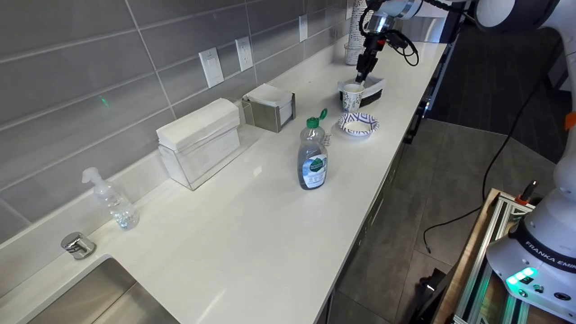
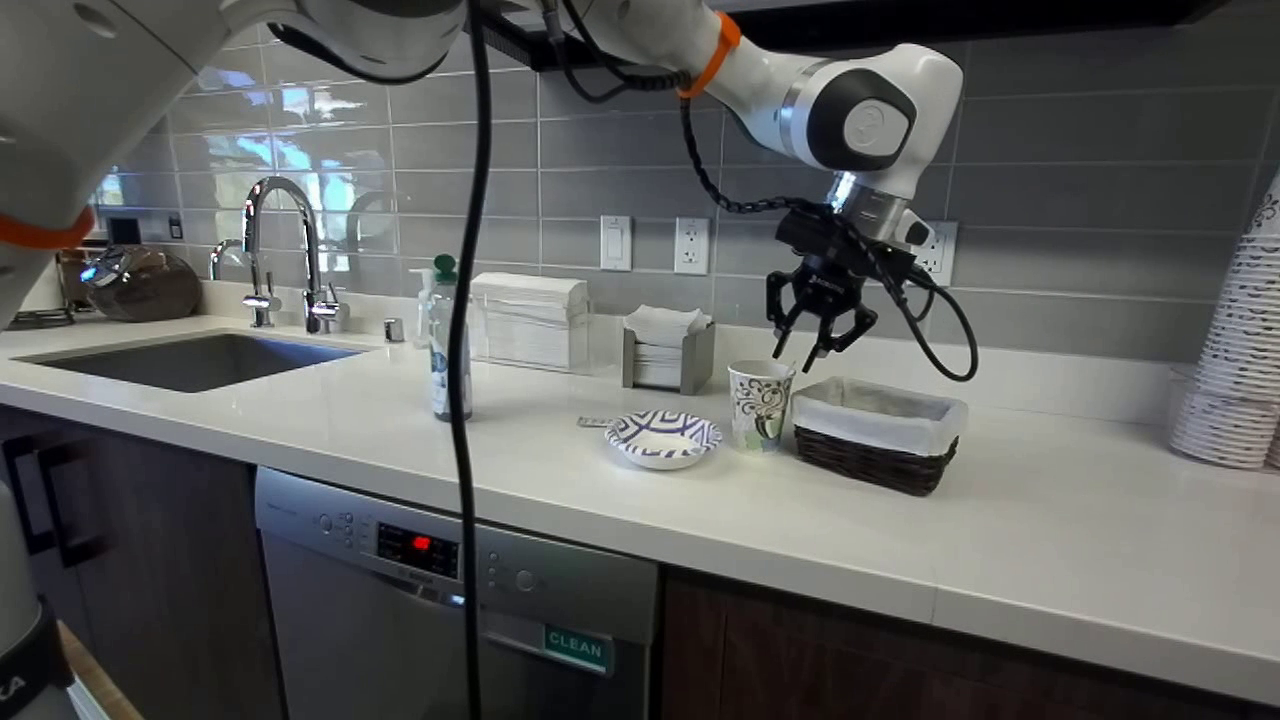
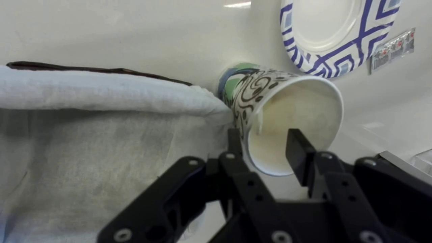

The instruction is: Remove the plastic spoon from the paper cup and put it on the plate

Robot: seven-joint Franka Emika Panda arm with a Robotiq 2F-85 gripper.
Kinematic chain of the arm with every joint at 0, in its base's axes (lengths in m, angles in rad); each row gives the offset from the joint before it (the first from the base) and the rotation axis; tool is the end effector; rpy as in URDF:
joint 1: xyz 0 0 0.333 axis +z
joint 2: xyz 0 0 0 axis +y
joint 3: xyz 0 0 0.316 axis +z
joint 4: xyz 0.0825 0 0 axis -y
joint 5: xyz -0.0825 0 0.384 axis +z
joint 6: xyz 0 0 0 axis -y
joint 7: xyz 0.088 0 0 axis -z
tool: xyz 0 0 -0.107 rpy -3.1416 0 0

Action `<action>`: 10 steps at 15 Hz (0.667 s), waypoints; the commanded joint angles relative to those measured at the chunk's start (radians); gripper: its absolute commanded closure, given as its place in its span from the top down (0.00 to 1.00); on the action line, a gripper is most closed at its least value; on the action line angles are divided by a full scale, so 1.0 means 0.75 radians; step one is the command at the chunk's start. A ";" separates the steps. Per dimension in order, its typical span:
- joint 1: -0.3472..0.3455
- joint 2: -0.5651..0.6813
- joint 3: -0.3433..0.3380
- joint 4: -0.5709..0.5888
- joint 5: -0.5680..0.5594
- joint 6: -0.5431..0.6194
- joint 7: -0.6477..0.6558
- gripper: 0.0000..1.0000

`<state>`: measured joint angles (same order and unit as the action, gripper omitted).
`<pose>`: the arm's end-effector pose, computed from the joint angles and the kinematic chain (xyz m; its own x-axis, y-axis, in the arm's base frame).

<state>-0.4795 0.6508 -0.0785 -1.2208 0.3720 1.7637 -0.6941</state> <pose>0.6398 -0.3447 0.3888 0.9936 0.0414 0.1050 0.0719 -0.9492 -0.3064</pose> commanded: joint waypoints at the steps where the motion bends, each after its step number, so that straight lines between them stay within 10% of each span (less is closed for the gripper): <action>1: 0.006 -0.004 -0.002 0.002 -0.003 -0.042 0.039 0.39; 10: 0.012 -0.002 -0.002 0.008 -0.009 -0.098 0.082 0.34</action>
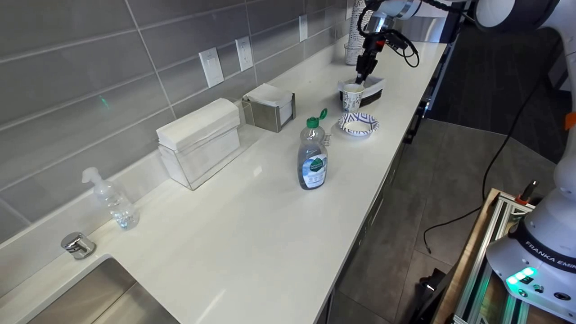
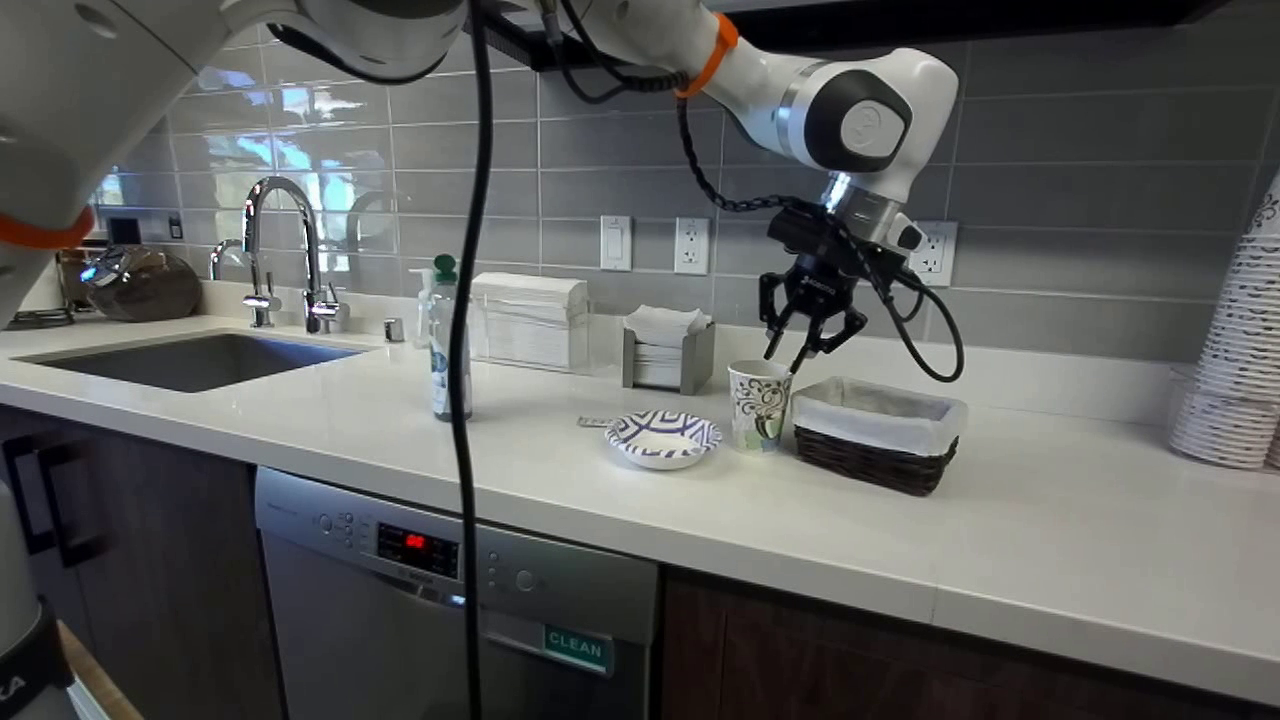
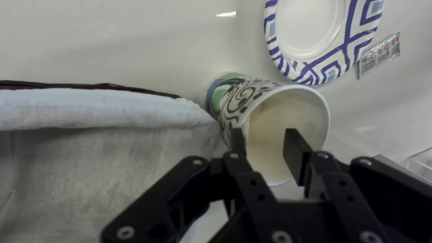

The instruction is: Remove the plastic spoon from the paper cup and put it on the plate

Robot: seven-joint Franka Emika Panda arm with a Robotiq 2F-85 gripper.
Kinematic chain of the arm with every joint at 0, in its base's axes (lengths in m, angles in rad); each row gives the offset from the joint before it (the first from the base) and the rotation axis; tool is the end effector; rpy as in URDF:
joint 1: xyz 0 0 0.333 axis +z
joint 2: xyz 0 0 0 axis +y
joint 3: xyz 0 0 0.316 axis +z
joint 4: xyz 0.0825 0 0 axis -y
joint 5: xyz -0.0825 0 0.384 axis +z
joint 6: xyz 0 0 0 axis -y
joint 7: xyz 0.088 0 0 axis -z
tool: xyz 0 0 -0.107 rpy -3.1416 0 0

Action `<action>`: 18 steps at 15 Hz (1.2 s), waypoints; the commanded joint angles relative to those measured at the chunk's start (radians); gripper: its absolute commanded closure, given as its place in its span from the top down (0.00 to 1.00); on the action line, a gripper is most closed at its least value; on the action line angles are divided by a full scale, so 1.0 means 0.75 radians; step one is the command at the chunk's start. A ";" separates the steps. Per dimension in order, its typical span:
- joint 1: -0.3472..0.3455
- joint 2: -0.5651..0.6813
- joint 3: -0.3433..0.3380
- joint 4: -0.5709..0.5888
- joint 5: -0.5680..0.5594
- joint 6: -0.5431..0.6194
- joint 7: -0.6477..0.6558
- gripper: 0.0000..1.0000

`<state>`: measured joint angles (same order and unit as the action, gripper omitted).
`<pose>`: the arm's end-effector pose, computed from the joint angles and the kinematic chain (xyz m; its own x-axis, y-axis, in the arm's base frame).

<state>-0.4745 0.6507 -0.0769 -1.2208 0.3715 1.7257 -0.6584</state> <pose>0.6388 -0.3374 0.3863 0.9975 0.0235 0.0659 0.0442 -0.9422 -0.3323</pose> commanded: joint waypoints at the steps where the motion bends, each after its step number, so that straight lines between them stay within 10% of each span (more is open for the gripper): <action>1: 0.007 -0.003 -0.005 0.006 -0.009 -0.042 0.041 0.33; 10: 0.008 -0.005 -0.001 0.003 -0.004 -0.037 0.056 0.00; 18: 0.029 -0.065 -0.014 -0.027 -0.027 -0.017 0.081 0.01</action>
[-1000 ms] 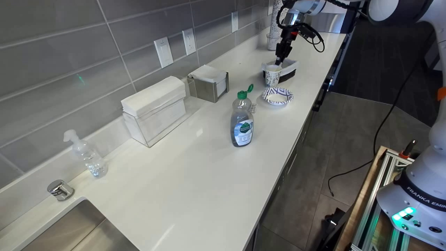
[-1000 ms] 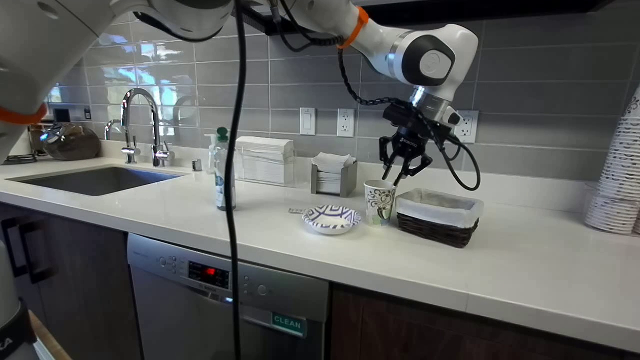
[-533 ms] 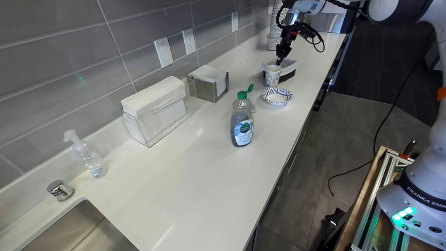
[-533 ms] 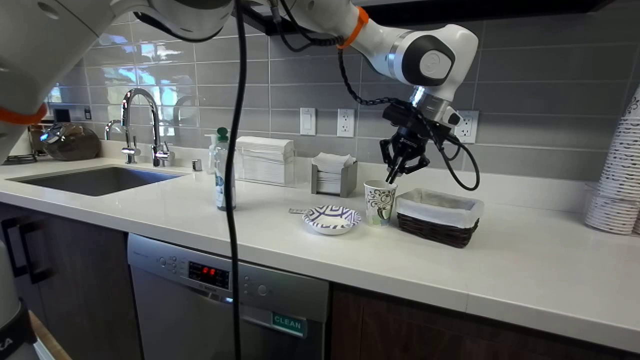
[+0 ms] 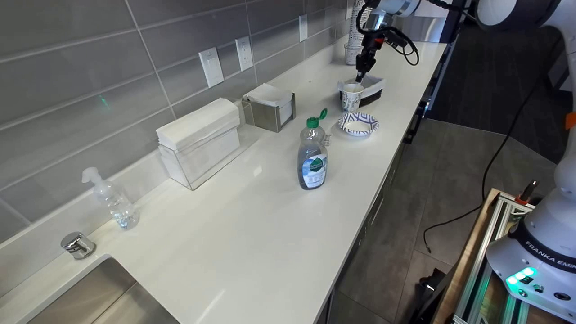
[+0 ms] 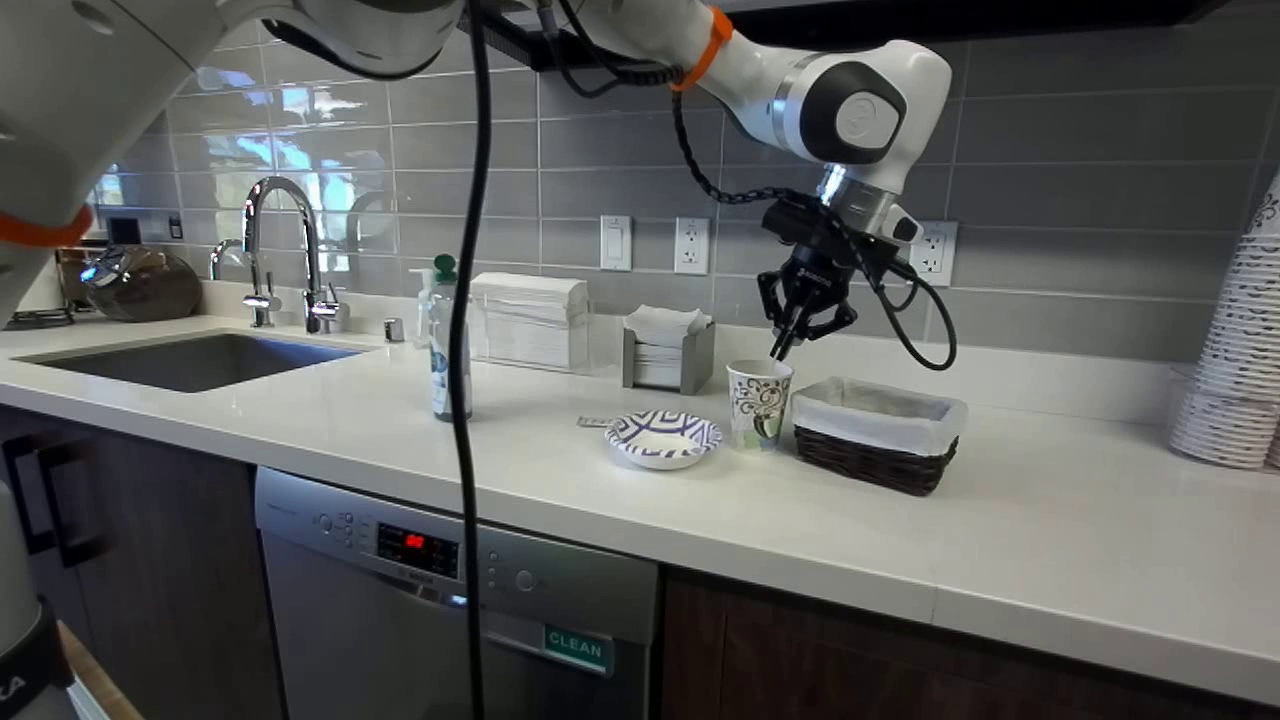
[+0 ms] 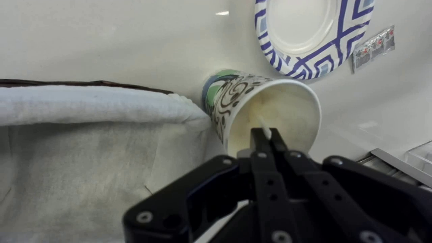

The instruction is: Remove the plastic spoon from the paper cup and put it on the plate

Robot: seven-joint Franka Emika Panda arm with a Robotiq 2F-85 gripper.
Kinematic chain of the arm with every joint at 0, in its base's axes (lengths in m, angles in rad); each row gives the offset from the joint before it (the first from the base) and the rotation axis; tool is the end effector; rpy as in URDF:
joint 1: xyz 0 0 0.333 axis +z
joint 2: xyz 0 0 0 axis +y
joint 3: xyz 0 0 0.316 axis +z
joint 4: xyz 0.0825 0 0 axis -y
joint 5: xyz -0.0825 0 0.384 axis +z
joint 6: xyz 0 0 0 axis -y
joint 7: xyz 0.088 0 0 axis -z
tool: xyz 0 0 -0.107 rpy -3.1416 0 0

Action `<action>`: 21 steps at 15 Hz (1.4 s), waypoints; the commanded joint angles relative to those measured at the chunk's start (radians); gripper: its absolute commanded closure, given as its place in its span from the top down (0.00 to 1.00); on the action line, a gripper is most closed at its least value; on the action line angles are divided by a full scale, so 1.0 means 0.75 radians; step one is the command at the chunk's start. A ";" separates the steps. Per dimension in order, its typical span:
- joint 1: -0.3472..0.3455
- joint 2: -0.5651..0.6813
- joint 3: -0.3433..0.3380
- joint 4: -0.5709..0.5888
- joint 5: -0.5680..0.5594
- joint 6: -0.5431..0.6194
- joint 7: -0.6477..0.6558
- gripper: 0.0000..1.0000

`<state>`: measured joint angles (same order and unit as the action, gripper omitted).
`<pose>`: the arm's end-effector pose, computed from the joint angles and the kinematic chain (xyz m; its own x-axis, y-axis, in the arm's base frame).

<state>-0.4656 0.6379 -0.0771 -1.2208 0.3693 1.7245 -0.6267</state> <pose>0.6409 -0.3315 0.3954 0.9979 0.0038 0.0647 0.0248 -0.9446 -0.3274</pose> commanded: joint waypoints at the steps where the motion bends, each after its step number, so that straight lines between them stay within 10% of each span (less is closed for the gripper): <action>1: 0.018 -0.059 -0.014 -0.030 -0.027 -0.017 0.044 0.01; 21: -0.085 -0.635 -0.036 -0.497 0.026 -0.002 0.003 0.01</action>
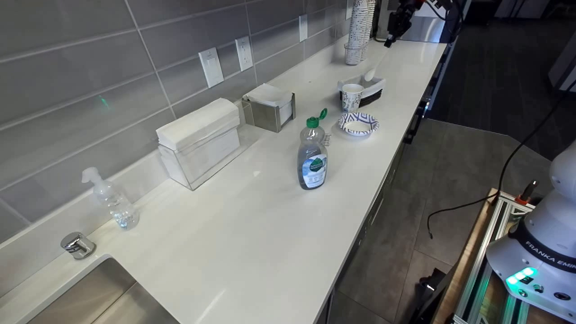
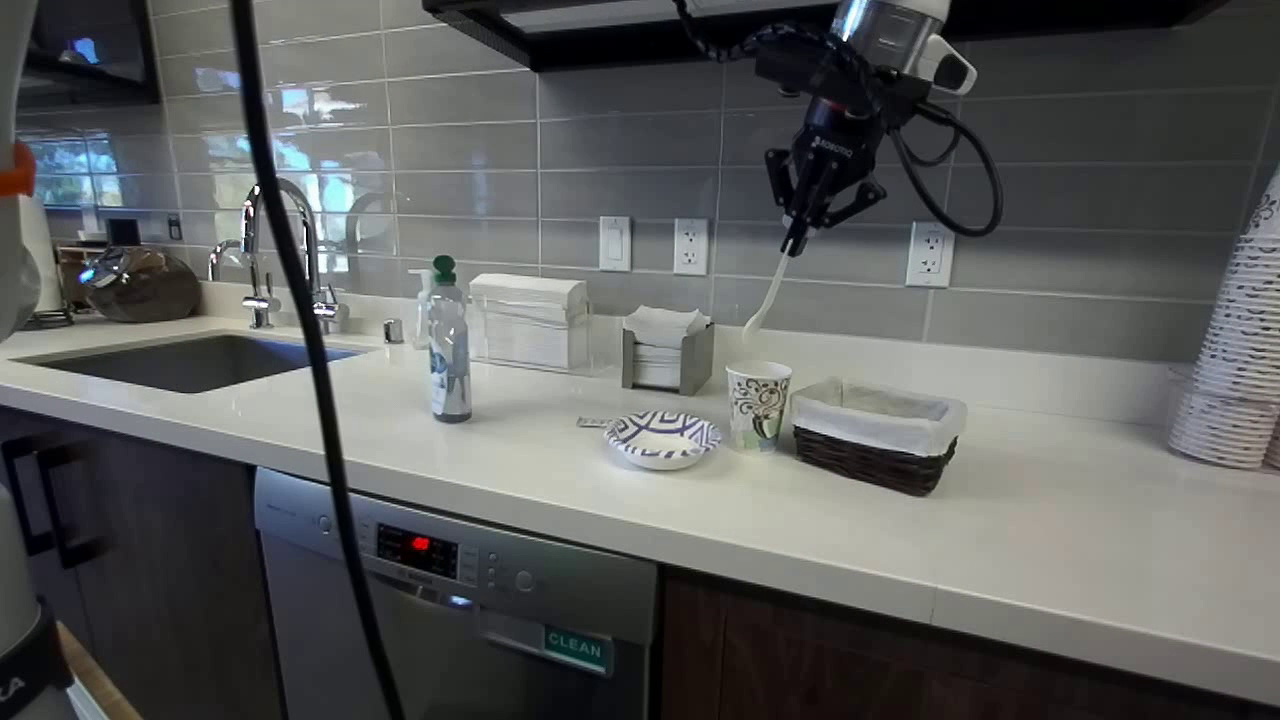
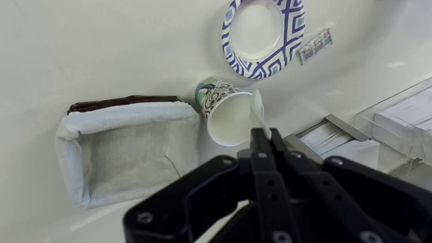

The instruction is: Remove the plastic spoon from the paper cup and put it on the plate

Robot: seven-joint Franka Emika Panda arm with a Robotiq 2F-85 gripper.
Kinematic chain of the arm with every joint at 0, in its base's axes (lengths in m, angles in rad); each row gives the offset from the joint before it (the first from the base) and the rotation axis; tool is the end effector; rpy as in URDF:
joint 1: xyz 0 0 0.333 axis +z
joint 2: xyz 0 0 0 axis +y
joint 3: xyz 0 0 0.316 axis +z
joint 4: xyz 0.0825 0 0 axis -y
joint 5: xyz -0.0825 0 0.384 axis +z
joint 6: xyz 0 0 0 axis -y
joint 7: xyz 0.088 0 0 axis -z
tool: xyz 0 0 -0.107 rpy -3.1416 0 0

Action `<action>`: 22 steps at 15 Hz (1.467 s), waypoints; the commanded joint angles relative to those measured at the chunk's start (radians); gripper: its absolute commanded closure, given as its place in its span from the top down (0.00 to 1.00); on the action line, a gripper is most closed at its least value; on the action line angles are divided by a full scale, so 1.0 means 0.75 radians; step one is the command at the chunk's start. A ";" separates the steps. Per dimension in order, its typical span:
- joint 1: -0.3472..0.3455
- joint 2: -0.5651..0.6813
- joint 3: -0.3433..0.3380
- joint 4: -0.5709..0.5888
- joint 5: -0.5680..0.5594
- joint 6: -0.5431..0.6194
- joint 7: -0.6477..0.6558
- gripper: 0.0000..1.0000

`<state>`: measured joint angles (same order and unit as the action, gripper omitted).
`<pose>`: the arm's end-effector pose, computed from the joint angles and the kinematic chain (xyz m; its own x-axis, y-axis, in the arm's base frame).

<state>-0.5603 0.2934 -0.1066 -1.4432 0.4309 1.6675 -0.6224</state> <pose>0.5369 -0.3593 0.5253 0.9785 -0.1263 0.1630 -0.0612 -0.9326 -0.3556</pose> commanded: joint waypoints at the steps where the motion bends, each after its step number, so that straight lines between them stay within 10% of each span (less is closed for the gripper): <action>1: 0.064 -0.216 0.010 -0.231 -0.104 0.093 0.011 0.01; 12: 0.528 -0.512 0.032 -0.659 -0.930 0.519 0.481 0.01; 22: 0.563 -0.437 0.021 -0.585 -0.941 0.415 0.451 0.01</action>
<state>-0.1691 -0.0338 -0.0956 -1.8446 -0.2175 1.9937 -0.3165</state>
